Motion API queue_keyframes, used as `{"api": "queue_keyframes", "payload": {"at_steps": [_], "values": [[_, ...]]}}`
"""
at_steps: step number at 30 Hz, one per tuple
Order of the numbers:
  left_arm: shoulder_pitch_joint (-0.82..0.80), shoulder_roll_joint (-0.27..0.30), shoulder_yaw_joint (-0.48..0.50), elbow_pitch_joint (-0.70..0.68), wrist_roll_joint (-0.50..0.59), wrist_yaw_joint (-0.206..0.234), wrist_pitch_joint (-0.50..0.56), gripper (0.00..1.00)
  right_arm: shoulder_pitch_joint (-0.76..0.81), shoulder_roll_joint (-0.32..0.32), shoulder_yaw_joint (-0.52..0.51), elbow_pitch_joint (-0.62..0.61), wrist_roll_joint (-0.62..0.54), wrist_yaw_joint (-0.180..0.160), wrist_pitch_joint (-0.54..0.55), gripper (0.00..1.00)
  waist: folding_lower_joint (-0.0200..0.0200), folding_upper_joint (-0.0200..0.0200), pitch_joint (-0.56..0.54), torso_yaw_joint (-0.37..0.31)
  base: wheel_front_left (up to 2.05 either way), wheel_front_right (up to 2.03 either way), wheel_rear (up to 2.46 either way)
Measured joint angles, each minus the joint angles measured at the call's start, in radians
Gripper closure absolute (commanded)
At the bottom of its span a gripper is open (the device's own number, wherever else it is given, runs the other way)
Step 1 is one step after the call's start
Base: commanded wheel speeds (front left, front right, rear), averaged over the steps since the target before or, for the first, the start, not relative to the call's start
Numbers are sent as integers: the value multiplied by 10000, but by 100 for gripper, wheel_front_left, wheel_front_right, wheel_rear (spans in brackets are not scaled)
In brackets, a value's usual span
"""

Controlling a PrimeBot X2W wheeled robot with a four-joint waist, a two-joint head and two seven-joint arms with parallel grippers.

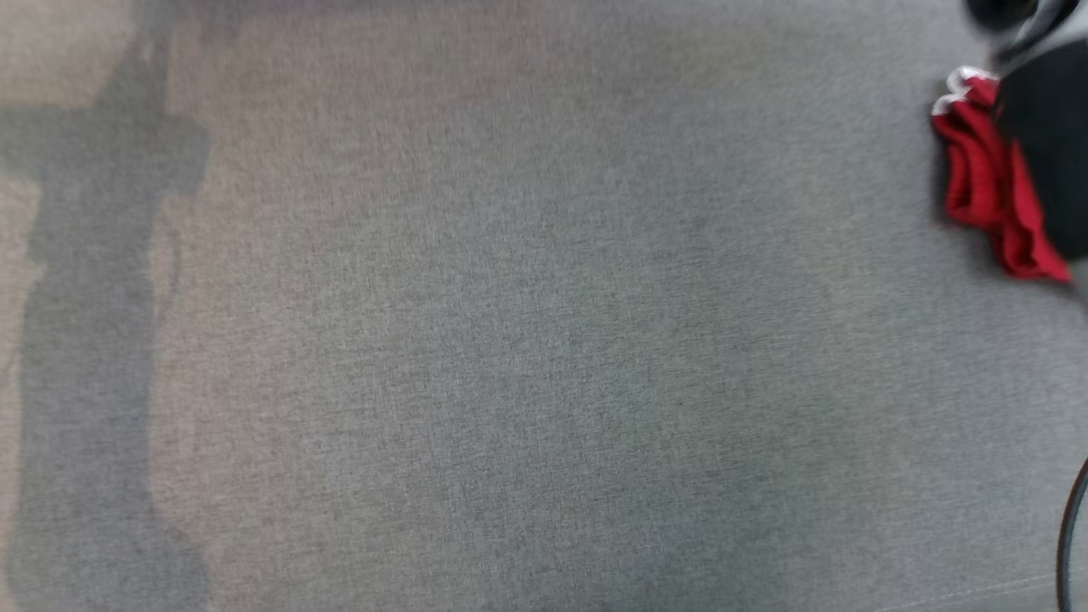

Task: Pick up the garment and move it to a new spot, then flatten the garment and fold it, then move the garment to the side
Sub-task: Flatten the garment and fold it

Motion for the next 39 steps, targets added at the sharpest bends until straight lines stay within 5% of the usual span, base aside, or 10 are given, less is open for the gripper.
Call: {"api": "queue_keyframes", "payload": {"at_steps": [9, 19, 28, 39], "values": [[2937, 849, -1365, -1394, -1461, 0, 405, 100, 3443, -1181, 1862, -1659, 1756, -2, 1292, 100, 0, 0, -1641, -74, 0, 0, 0], [5376, 1599, -2734, -3218, -2441, 0, 2023, 100, 6478, -3478, 2694, -4052, 3687, 0, 4199, 100, -1, 0, -3576, -58, 0, 0, 0], [6945, 2451, -3448, -5219, -3482, 242, 3814, 100, 9186, -4640, 2485, -6295, 4265, 0, 6404, 100, 0, 0, -4556, -31, 0, 0, 0], [8040, 4075, -3745, -8090, -4500, 1058, 4911, 100, 11786, -5066, 247, -8441, 3843, -2, 9139, 100, 0, 0, -4460, -54, 0, 0, 0]]}}
